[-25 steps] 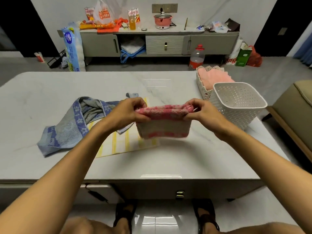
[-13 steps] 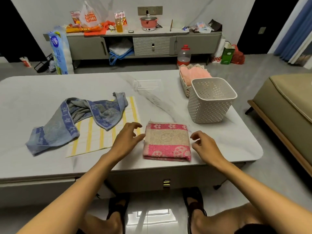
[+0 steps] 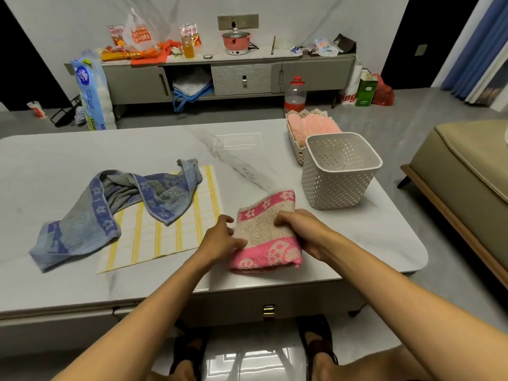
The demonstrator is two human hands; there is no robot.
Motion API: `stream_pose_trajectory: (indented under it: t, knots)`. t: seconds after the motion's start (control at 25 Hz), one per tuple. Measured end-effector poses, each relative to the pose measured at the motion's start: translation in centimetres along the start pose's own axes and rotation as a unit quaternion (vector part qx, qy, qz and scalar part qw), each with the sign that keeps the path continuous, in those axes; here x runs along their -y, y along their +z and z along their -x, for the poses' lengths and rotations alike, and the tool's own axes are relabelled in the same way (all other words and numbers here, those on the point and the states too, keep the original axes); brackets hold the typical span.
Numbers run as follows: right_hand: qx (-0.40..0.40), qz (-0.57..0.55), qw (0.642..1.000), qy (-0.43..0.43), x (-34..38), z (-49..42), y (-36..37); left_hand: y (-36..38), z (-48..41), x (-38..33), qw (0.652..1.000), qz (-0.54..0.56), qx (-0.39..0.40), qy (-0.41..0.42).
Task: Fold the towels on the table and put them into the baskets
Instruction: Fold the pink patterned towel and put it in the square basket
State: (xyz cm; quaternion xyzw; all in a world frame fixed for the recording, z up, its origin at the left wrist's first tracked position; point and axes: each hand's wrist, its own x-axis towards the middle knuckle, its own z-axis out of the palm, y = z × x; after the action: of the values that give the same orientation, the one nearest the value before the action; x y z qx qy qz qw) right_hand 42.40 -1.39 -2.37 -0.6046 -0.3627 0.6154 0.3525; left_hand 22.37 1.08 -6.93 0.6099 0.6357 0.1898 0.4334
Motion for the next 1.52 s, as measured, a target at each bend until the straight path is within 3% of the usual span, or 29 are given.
stream_pose_trajectory:
  t: [0.08, 0.12, 0.2, 0.24, 0.28, 0.32, 0.44, 0.48, 0.56, 0.72, 0.84, 0.96, 1.08, 1.24, 1.32, 1.52]
  knots:
    - [-0.004, 0.037, 0.999, -0.034, 3.2, 2.2, 0.2, -0.3, 1.5, -1.0, 0.978, 0.186, 0.081, -0.038]
    - [-0.001, 0.050, 0.998, -0.048, 4.8, 3.4, 0.2, -0.3, 2.2, -1.4, 0.941, 0.299, 0.146, -0.056]
    - [0.007, 0.061, 0.996, -0.065, 7.9, 6.1, -0.4, -0.5, 3.9, -2.8, 0.830, 0.495, 0.248, -0.068]
    - [0.007, 0.057, 0.996, -0.067, 9.1, 7.3, -0.9, -0.6, 4.7, -3.8, 0.787, 0.553, 0.266, -0.064]
    - [0.007, 0.044, 0.997, -0.067, 10.0, 8.5, -1.5, -0.7, 5.2, -4.9, 0.767, 0.578, 0.272, -0.054]
    - [0.000, 0.042, 0.996, -0.076, 10.6, 9.4, -2.4, -0.8, 5.8, -6.0, 0.778, 0.570, 0.264, -0.035]
    - [-0.078, 0.127, 0.983, -0.105, 9.9, 11.1, -5.3, -0.6, 7.2, -8.8, 0.913, 0.372, 0.165, 0.038]
    - [-0.104, 0.179, 0.973, -0.106, 8.5, 11.0, -6.4, -0.4, 7.7, -9.2, 0.944, 0.301, 0.129, 0.047]
    - [-0.139, 0.239, 0.957, -0.082, 5.1, 10.5, -8.4, 0.4, 8.8, -9.7, 0.970, 0.210, 0.113, 0.054]
    - [-0.156, 0.241, 0.955, -0.076, 1.9, 9.1, -11.4, 2.5, 8.7, -11.0, 0.967, 0.192, 0.149, 0.075]
    - [-0.155, 0.203, 0.952, -0.170, 6.9, 8.9, -13.5, 1.6, 5.7, -16.1, 0.962, 0.203, 0.070, 0.166]
    - [-0.195, 0.218, 0.921, -0.257, 14.0, 7.1, -16.9, 0.5, 0.7, -23.3, 0.956, 0.143, 0.002, 0.256]
    - [-0.233, 0.211, 0.911, -0.266, 16.9, 2.4, -19.7, 1.6, -5.2, -27.7, 0.966, 0.068, -0.041, 0.244]
    - [-0.209, 0.314, 0.907, -0.190, 13.2, -3.3, -20.8, 5.3, -10.4, -26.2, 0.980, -0.076, -0.028, 0.181]
    - [-0.211, 0.391, 0.879, -0.172, 11.4, -5.0, -21.0, 6.6, -11.7, -25.0, 0.975, -0.136, -0.019, 0.176]
    - [-0.250, 0.512, 0.801, -0.185, 11.2, -7.2, -20.6, 7.8, -12.3, -25.1, 0.942, -0.253, -0.082, 0.205]
